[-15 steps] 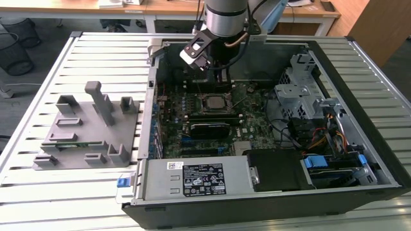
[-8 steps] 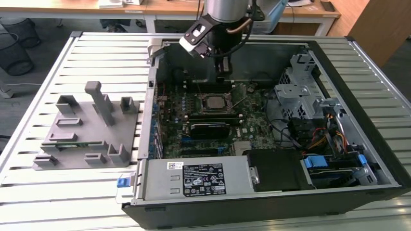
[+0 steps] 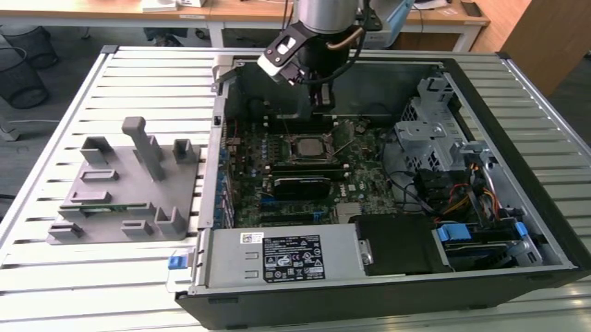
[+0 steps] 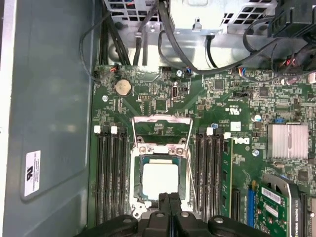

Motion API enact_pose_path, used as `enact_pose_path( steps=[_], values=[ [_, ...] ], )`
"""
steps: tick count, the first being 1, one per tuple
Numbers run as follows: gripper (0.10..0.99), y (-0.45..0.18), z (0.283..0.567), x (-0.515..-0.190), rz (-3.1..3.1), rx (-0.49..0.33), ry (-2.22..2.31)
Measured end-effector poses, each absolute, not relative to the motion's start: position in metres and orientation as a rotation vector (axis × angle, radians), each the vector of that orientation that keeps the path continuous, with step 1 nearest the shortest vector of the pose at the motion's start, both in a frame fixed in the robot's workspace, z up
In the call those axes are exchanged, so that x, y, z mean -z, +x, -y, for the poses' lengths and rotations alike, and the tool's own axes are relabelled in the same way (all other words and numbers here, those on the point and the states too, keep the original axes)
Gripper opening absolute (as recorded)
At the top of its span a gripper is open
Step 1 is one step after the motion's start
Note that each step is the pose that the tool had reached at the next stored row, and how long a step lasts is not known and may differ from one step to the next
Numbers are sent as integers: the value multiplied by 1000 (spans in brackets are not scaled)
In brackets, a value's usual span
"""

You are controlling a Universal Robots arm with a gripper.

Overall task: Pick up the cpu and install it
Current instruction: 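Close the cpu cover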

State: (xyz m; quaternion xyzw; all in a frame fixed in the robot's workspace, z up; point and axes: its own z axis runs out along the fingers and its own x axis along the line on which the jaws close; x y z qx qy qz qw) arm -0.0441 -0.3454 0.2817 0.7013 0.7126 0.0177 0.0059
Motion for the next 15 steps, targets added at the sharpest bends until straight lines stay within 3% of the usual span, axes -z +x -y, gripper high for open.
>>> enact_pose_path(
  steps=[15],
  values=[
    [106, -18, 344, -279, -2238, -60, 2203]
  ],
)
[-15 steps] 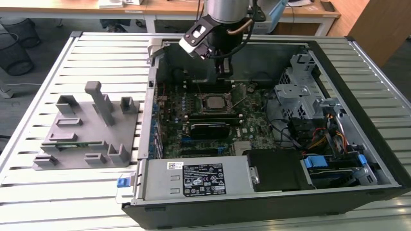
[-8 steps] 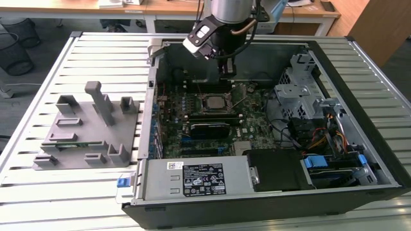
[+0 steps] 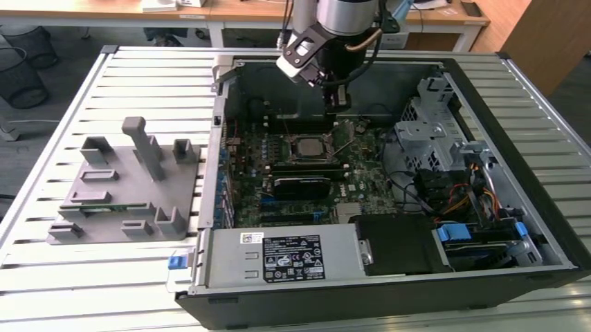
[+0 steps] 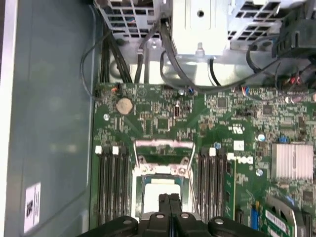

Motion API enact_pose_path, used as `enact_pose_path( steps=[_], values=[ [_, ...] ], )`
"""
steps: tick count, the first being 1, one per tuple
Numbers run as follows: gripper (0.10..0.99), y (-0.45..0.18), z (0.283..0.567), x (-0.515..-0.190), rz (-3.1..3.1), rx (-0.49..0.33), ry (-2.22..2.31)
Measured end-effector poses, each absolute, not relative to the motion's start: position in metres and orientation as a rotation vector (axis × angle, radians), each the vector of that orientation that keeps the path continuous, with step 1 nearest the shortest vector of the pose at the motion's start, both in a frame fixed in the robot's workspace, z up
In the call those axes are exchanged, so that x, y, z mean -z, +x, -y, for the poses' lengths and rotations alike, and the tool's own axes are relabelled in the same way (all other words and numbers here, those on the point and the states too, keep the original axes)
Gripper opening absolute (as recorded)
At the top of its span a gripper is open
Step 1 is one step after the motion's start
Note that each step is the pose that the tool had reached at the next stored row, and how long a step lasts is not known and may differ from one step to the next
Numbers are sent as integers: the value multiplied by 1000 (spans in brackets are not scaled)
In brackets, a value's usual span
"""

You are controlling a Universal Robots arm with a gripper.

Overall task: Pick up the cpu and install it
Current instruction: 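Close the cpu cover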

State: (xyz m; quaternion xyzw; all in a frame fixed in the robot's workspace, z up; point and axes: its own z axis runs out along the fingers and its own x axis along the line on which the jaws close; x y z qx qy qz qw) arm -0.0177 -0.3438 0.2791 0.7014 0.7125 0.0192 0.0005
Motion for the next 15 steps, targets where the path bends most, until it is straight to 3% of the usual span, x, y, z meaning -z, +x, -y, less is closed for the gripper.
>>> enact_pose_path(
  steps=[15],
  values=[
    [106, 3, 343, -276, -2244, -50, 2206]
  ],
)
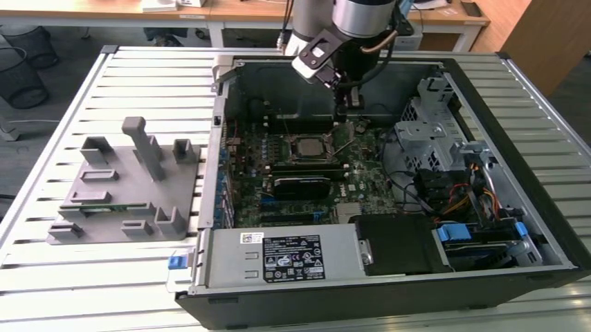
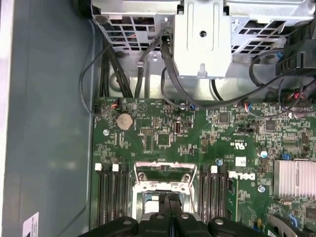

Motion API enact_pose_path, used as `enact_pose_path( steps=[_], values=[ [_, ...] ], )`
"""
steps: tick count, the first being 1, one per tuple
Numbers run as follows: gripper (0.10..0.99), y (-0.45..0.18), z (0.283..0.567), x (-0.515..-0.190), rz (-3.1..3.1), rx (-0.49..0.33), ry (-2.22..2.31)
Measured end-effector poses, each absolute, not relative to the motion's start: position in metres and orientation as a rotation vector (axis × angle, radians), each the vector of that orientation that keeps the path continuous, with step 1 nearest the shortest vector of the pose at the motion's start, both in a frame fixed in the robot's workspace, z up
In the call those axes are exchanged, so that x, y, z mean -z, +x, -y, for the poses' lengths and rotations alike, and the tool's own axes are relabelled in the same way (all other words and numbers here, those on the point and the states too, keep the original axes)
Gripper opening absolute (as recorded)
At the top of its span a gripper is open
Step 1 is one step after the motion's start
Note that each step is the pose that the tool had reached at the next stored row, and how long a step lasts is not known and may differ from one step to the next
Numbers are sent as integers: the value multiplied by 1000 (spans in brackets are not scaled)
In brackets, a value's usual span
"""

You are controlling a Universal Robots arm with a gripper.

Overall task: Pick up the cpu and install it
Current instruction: 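Close the cpu cover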

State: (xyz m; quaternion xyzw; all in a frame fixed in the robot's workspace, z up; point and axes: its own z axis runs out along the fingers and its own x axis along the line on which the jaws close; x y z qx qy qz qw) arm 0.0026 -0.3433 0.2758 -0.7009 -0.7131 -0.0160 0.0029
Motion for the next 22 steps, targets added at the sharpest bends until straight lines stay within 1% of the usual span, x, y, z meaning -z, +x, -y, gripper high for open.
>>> enact_pose_path(
  steps=[22],
  values=[
    [106, 31, 344, -267, 2251, 46, -2182]
  ],
)
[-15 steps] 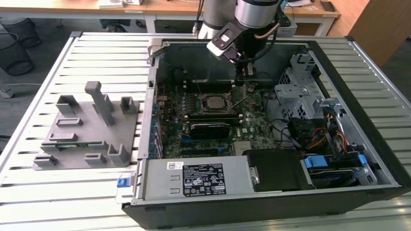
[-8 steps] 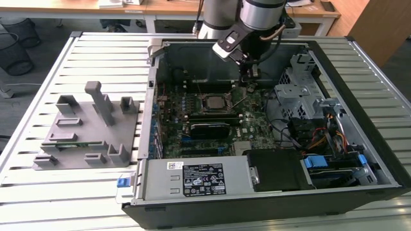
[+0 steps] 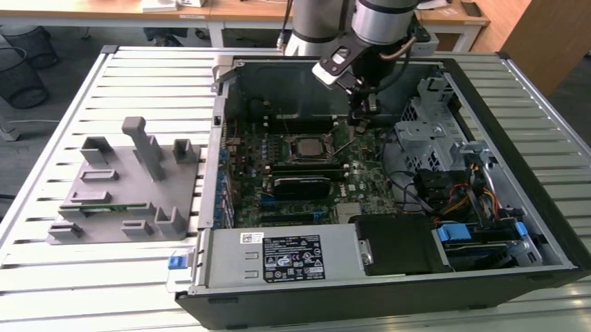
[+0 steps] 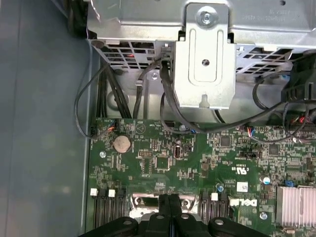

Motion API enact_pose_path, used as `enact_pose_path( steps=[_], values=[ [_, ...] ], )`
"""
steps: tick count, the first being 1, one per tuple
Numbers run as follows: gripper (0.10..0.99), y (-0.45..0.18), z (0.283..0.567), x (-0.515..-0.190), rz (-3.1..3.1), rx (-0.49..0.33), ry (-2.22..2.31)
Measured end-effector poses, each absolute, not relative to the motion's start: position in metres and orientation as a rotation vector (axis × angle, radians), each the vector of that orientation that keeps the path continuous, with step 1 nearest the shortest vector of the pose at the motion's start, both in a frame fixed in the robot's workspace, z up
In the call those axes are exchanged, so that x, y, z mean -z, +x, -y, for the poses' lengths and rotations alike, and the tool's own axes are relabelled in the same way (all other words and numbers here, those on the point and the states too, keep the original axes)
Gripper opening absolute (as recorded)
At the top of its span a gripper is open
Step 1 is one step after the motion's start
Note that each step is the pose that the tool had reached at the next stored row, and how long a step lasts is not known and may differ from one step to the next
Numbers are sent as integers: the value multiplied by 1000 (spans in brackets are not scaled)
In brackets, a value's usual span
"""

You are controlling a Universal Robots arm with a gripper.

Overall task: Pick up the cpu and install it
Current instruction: 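Close the cpu cover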

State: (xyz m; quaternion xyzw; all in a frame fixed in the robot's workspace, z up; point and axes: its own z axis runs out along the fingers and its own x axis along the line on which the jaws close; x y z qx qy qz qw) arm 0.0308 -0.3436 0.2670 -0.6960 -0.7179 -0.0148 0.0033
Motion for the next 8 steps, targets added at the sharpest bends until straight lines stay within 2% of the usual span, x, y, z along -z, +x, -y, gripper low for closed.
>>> enact_pose_path(
  steps=[8],
  values=[
    [106, 40, 342, -264, 2252, 38, -2183]
  ],
)
